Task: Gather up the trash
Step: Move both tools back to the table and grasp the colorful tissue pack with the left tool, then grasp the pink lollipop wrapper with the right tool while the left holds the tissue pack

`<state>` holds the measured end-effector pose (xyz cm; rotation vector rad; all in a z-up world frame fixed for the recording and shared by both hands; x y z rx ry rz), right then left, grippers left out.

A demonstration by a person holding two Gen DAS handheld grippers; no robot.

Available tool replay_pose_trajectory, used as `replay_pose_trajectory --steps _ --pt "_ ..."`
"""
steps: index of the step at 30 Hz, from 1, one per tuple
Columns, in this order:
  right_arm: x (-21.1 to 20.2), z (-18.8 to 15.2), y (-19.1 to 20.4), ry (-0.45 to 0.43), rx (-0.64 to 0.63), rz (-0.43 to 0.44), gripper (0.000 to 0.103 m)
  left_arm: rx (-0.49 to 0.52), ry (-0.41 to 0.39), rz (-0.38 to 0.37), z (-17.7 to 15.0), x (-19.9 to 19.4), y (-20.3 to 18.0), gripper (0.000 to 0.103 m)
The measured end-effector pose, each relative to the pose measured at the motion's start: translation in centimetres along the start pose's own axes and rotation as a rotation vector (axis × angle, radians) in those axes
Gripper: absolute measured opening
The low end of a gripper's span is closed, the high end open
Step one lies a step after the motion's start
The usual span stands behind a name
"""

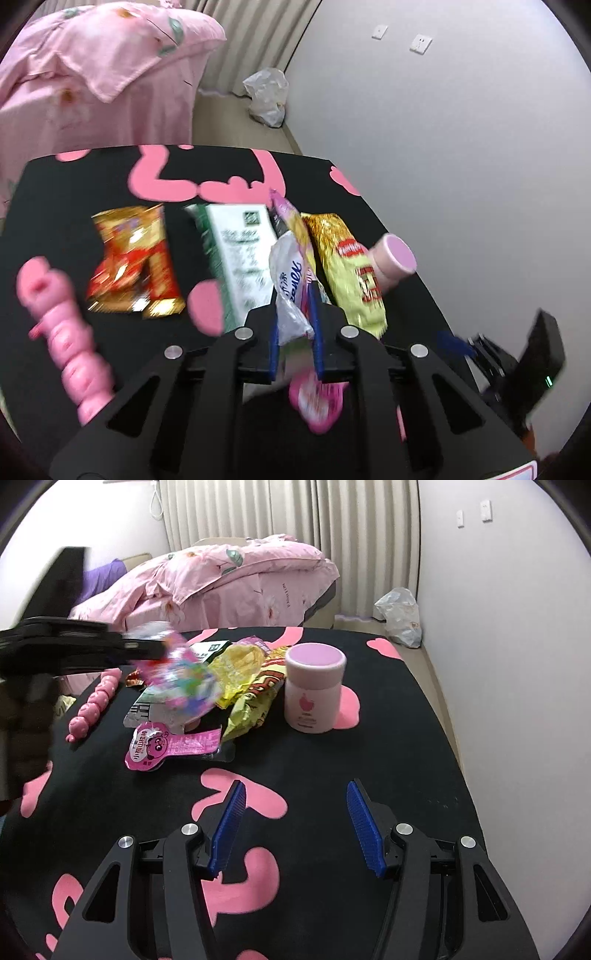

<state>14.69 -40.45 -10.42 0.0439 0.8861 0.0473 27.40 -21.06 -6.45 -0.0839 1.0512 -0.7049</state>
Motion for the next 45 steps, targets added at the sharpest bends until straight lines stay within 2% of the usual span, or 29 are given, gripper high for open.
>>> replay_pose_trajectory --steps 4,7,9,11,13,17,19,20,23,25,28,33,35,37,40,42,45 --pt "0.2 1.8 1.3 -0.021 -0.03 -0.069 0.054 -0.026 -0.003 0.019 -2.9 -3.2 1.4 0.013" --pt "0.4 3.4 2.5 -0.045 -0.051 -0.06 0.054 -0.086 -0.029 0.066 -5.2 -5.2 3.4 0.013" --pt "0.6 4.2 3.7 -0.046 -0.071 -0.016 0.054 -0.129 -0.052 0.102 -6.6 -6.3 4.9 0.013" --pt "0.7 4.8 5.7 -0.047 -0.129 0.067 0.054 -0.143 -0.042 0.133 -8.0 -6.5 6.1 0.013" --pt "1.3 5.3 7.2 -0.034 -0.18 0.112 0.054 -0.159 -0.028 0.146 -8.8 -6.4 7.2 0.015" --pt "4.2 6.4 9.1 0.059 -0.214 0.24 0.054 -0.188 0.002 0.112 -10.5 -6.6 8.2 0.025" --pt "5.2 6.4 9.0 0.09 -0.188 0.258 0.054 -0.164 0.022 0.092 -11.2 -6.9 8.0 0.029" --pt "5.7 6.3 8.8 0.115 -0.168 0.25 0.054 -0.15 0.038 0.078 -11.5 -6.9 7.9 0.033" --pt "5.3 4.9 8.5 0.151 -0.151 0.262 0.054 -0.11 0.065 0.069 -12.5 -7.4 7.8 0.034" --pt "4.3 3.4 8.6 0.161 -0.171 0.268 0.054 -0.081 0.036 0.098 -12.8 -8.4 8.0 0.035" --pt "2.8 0.9 8.8 0.181 -0.196 0.282 0.054 -0.048 -0.037 0.115 -12.5 -10.5 8.4 0.042" --pt "0.3 -1.3 8.7 0.176 -0.174 0.338 0.054 0.009 -0.119 0.145 -10.5 -12.1 8.3 0.049" --pt "-0.7 -1.2 8.7 0.146 -0.184 0.318 0.054 0.022 -0.109 0.176 -9.8 -11.0 8.4 0.049" --pt "-1.1 -0.8 8.6 0.12 -0.196 0.278 0.054 0.004 -0.063 0.177 -9.9 -9.3 8.8 0.049" --pt "-0.7 0.3 8.0 0.093 -0.187 0.18 0.054 -0.014 0.013 0.113 -11.1 -7.3 8.0 0.049" --pt "0.0 0.6 7.9 0.095 -0.192 0.173 0.054 -0.002 0.056 0.076 -12.4 -6.5 6.9 0.049" --pt "1.7 0.9 8.3 0.127 -0.208 0.178 0.054 0.044 0.087 0.061 -13.6 -6.5 5.2 0.049"
Point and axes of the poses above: each gripper's, at about its wrist camera, not at the fingertips, and x roughly the way its jaws point, y to its left, z to its top, the point moved 4 cm from there along x, roughly the way its jaws point, and after that the axes turned 7 degrees about y, right-handed, at the moved point
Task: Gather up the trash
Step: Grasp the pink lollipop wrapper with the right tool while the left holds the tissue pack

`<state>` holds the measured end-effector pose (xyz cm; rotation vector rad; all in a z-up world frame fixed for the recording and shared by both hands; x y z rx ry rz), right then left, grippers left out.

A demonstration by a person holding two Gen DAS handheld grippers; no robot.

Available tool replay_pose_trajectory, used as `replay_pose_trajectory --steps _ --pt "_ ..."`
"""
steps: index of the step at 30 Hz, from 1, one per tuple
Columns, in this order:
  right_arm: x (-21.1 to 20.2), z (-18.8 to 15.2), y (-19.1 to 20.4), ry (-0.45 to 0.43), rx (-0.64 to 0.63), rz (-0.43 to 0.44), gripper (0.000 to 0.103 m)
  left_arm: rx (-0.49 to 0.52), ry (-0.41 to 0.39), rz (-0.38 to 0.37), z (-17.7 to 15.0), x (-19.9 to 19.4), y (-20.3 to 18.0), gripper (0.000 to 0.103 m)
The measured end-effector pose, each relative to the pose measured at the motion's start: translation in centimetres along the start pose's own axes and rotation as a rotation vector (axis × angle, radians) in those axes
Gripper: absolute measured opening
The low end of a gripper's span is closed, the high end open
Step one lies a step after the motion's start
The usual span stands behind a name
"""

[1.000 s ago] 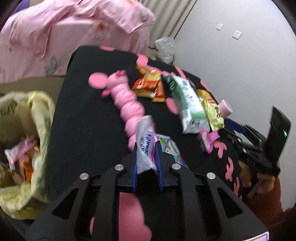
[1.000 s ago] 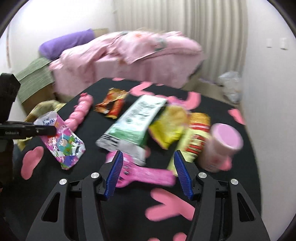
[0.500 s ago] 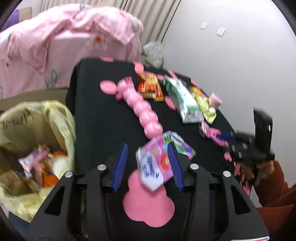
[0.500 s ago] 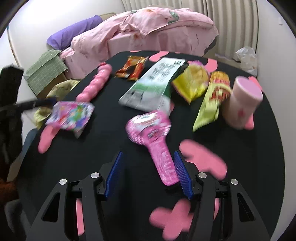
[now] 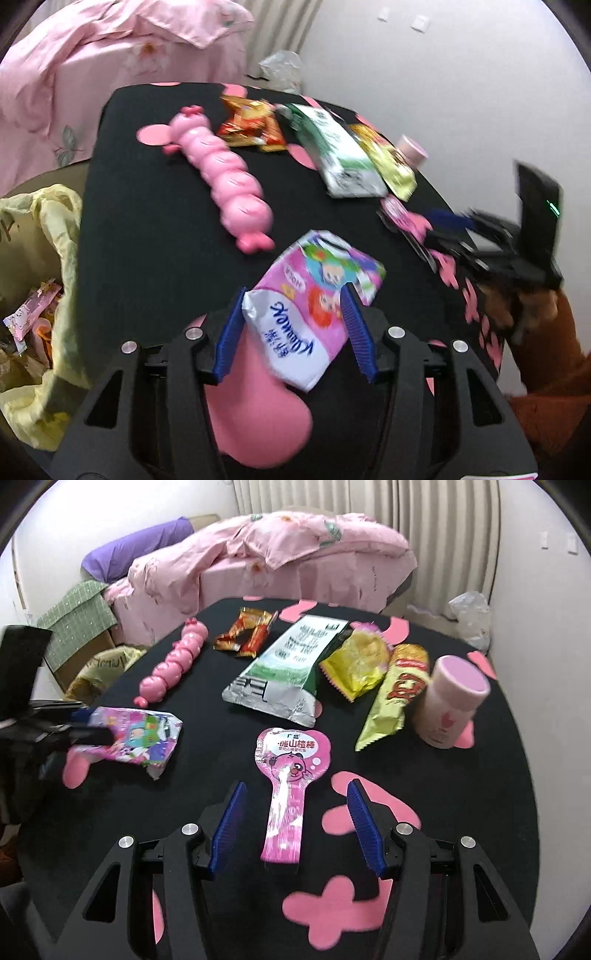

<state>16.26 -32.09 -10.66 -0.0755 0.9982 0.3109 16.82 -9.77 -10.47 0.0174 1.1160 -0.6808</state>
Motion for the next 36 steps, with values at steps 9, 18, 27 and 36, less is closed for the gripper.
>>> replay_pose_trajectory --steps 9,18,27,36 --pt "2.6 1.7 0.6 0.016 -0.044 0.007 0.05 0.031 -0.018 0.042 -1.0 -1.5 -0.6 0.049" --pt "0.2 0.4 0.5 -0.022 -0.012 0.041 0.047 0.105 0.027 0.071 -0.5 -0.6 -1.5 0.063" --pt "-1.1 -1.7 -1.1 -0.034 0.079 0.039 0.047 0.251 0.067 0.183 0.2 0.9 -3.2 0.063" --pt "-2.0 -2.2 -0.7 -0.06 0.085 0.03 0.047 0.334 0.091 0.165 -1.7 0.4 -5.6 0.063"
Point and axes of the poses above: each gripper's, at about its wrist camera, not at the fingertips, and x roughly the way its jaws point, y to its left, z to its top, the point moved 4 cm from there along x, roughly the way its jaws point, and after that the axes turned 7 degrees about y, right-handed, at the moved point
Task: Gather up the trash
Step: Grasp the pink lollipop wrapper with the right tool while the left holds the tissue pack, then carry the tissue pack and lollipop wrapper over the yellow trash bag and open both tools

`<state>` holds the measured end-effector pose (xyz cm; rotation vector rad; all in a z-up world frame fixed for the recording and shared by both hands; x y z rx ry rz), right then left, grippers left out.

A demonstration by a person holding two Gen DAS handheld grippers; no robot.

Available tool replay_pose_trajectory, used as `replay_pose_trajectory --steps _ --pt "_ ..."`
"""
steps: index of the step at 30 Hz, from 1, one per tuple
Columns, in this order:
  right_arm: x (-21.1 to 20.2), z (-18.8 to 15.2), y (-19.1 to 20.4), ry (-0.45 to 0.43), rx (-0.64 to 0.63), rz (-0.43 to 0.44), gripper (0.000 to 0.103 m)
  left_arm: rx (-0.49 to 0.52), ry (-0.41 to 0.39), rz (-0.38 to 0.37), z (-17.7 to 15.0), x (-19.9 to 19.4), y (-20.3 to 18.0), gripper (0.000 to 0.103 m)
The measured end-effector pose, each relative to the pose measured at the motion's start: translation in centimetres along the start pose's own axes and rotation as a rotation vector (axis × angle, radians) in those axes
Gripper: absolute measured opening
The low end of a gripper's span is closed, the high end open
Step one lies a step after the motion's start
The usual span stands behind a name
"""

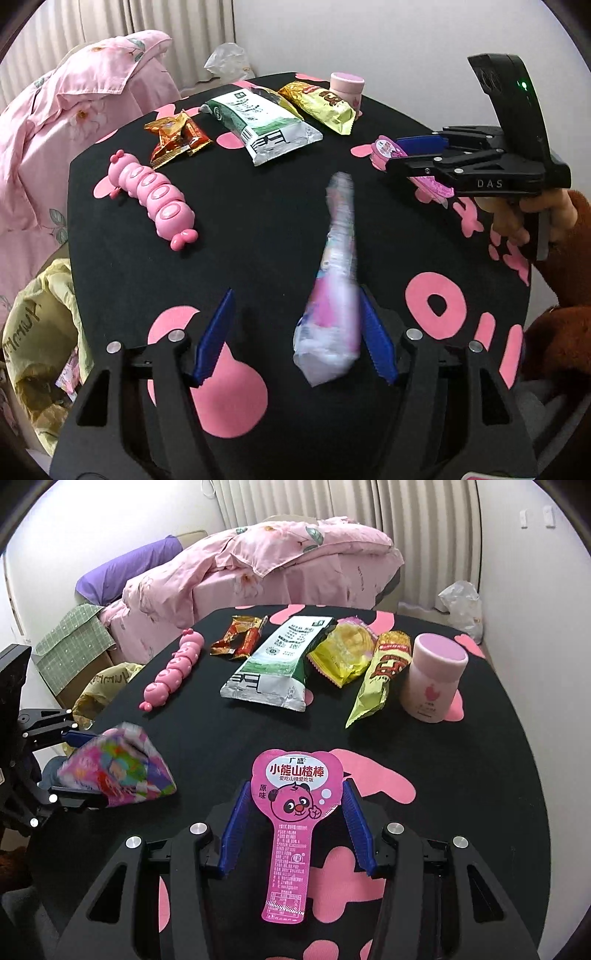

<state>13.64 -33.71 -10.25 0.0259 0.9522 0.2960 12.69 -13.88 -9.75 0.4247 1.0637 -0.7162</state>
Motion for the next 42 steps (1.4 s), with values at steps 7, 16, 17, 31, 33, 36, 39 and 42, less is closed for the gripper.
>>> replay_pose_trajectory --steps 7,16,17,31,33,36,39,42 --pt "-1.6 -0.4 -0.7 -0.03 0.017 -0.05 0.047 -0.232 -0.062 0.065 -0.3 -1.4 4.9 0.063" --pt "-0.9 -1.0 -1.4 -0.001 0.054 -0.055 0.047 -0.085 -0.084 -0.006 -0.2 -1.2 3.2 0.063" --pt "-0.7 -1.0 -1.3 0.002 0.054 -0.052 0.047 -0.054 -0.051 0.009 0.0 -0.3 2.7 0.063" --pt "-1.3 -0.8 0.5 -0.004 0.008 -0.065 0.047 -0.075 -0.021 0.042 -0.4 0.2 1.7 0.022" --pt "-1.6 -0.7 0.8 -0.011 -0.001 -0.065 0.047 -0.101 -0.033 0.037 -0.6 -0.3 2.0 0.013" --pt "-2.5 -0.5 1.4 -0.027 -0.017 -0.069 0.047 -0.138 -0.052 0.034 -0.9 -0.9 2.3 0.01" --pt "-3.6 -0.1 2.0 -0.05 -0.033 -0.075 0.047 -0.162 -0.085 0.035 -1.3 -2.0 2.5 0.01" --pt "-4.8 0.4 2.8 -0.077 -0.051 -0.082 0.047 -0.187 -0.136 0.037 -1.5 -3.7 2.7 0.009"
Point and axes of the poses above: each gripper's, at about its wrist camera, not at the fingertips, and x roughly the way its jaws point, y to its left, z to its top, the point moved 4 cm from there along x, roughly the way its jaws point, and after that the axes turned 7 degrees about y, right-handed, at the moved point
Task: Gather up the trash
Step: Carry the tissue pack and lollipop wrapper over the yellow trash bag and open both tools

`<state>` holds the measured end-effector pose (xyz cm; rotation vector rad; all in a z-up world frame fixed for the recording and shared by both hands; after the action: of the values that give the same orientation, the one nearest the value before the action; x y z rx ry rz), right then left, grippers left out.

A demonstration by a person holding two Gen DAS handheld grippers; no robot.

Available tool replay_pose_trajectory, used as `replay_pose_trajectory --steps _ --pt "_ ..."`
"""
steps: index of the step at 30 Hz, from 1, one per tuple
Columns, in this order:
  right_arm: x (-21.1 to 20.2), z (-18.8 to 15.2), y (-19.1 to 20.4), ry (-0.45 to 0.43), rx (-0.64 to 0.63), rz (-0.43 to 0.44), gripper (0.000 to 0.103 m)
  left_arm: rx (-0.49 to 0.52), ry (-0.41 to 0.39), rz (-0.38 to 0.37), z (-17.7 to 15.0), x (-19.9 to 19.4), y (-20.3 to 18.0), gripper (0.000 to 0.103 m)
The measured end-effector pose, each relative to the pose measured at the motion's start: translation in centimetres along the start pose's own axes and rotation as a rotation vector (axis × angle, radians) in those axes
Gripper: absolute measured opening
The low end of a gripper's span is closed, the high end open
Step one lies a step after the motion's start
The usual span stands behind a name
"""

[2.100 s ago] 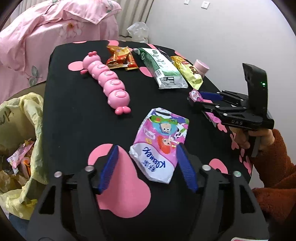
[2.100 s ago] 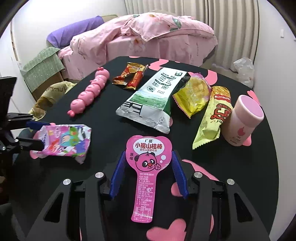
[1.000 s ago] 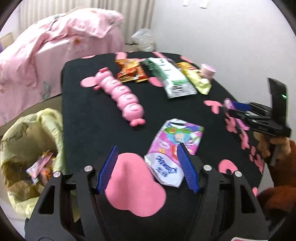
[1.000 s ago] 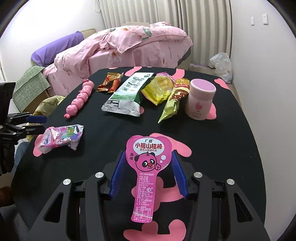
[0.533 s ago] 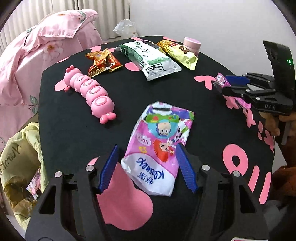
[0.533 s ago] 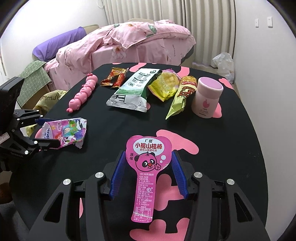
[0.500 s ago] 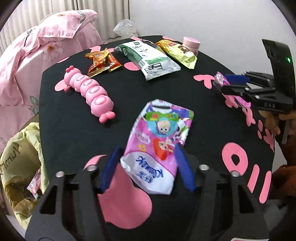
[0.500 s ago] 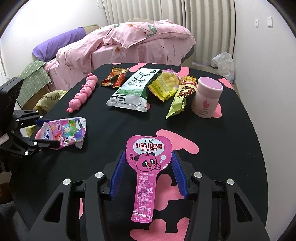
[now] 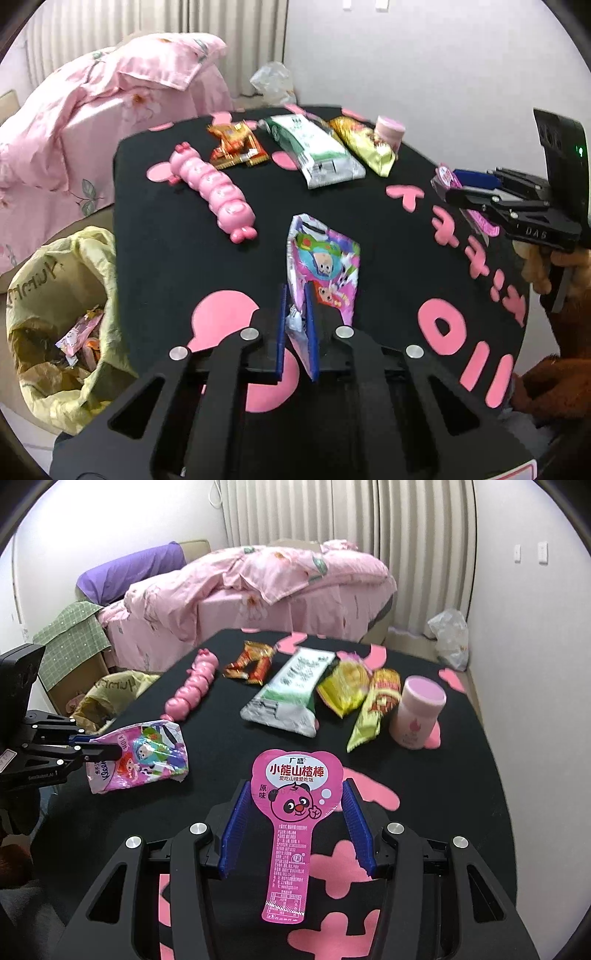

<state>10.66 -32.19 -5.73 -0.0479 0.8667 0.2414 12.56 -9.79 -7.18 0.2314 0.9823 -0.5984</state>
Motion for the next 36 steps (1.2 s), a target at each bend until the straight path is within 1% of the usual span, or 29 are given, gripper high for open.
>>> replay_pose_trajectory --steps 4,8,10,15,19,23,25,28,31,36 --pt "-2.0 1.5 1.6 -0.048 -0.037 -0.005 0.047 -0.032 -0.077 0.015 0.1 -2.6 0.8 0.009" --pt "-3.7 3.5 3.9 -0.1 -0.092 -0.013 0.047 -0.079 -0.154 0.057 0.0 -5.5 2.6 0.009" --pt "-4.1 4.5 5.1 -0.114 -0.12 -0.016 0.047 -0.103 -0.174 0.073 -0.3 -6.5 3.7 0.009" --pt "-4.9 7.2 9.4 -0.154 -0.215 -0.014 0.047 -0.204 -0.218 0.121 -1.4 -9.3 8.0 0.009" --pt "-4.8 9.1 12.8 -0.181 -0.275 0.024 0.047 -0.263 -0.245 0.179 -2.2 -11.3 11.2 0.009" --pt "-3.3 11.7 16.0 -0.185 -0.29 0.102 0.047 -0.348 -0.274 0.283 -3.2 -13.7 15.1 0.009" --pt "-2.3 13.1 17.3 -0.184 -0.279 0.15 0.047 -0.416 -0.292 0.324 -3.9 -14.9 17.4 0.009" --pt "-0.2 15.4 19.6 -0.173 -0.268 0.208 0.047 -0.497 -0.29 0.333 -5.1 -15.4 20.0 0.009" --pt "2.2 16.9 22.0 -0.138 -0.267 0.26 0.047 -0.572 -0.259 0.333 -6.6 -14.5 22.4 0.009" --pt "6.5 18.6 25.6 -0.066 -0.261 0.331 0.047 -0.612 -0.207 0.304 -8.4 -12.0 23.7 0.009"
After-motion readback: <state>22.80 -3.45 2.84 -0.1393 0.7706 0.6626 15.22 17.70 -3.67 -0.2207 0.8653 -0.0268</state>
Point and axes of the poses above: each gripper's, at about its wrist camera, not at the fingertips, and x roughly the way its jaws point, y to its left, z to its top, the point moved 4 cm from there along x, roughly the way its jaws point, and after that the axes turned 7 degrees about y, right-handed, at the moved point
